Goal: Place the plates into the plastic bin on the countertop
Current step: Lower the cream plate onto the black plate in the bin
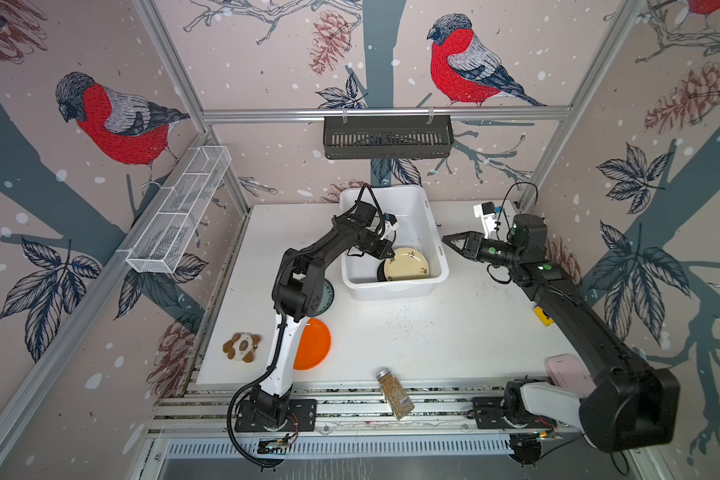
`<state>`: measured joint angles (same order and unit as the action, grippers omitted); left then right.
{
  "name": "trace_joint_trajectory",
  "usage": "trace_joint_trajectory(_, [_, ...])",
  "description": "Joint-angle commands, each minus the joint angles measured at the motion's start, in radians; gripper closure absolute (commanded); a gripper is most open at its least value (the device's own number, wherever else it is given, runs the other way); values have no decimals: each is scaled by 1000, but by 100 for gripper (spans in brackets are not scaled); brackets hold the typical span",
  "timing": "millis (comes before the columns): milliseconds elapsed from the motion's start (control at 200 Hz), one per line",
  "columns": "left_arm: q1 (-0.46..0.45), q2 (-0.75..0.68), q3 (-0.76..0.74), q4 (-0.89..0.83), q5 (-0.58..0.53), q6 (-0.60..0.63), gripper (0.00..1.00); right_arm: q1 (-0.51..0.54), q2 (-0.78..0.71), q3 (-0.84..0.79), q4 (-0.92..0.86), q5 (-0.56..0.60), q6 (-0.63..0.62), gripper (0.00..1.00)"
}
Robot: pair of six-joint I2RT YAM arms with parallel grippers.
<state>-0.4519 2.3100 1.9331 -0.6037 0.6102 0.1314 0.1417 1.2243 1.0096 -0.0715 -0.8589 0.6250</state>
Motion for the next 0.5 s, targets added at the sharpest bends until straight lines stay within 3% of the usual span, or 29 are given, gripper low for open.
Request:
trace_joint_trajectory(0, [-2, 12, 18, -36, 16, 31, 100, -1, -1, -2, 39, -9, 1, 71])
trace_joint_trajectory(495, [-3, 51, 39, -51, -1, 39, 100, 0, 12, -12, 61, -8, 9, 71])
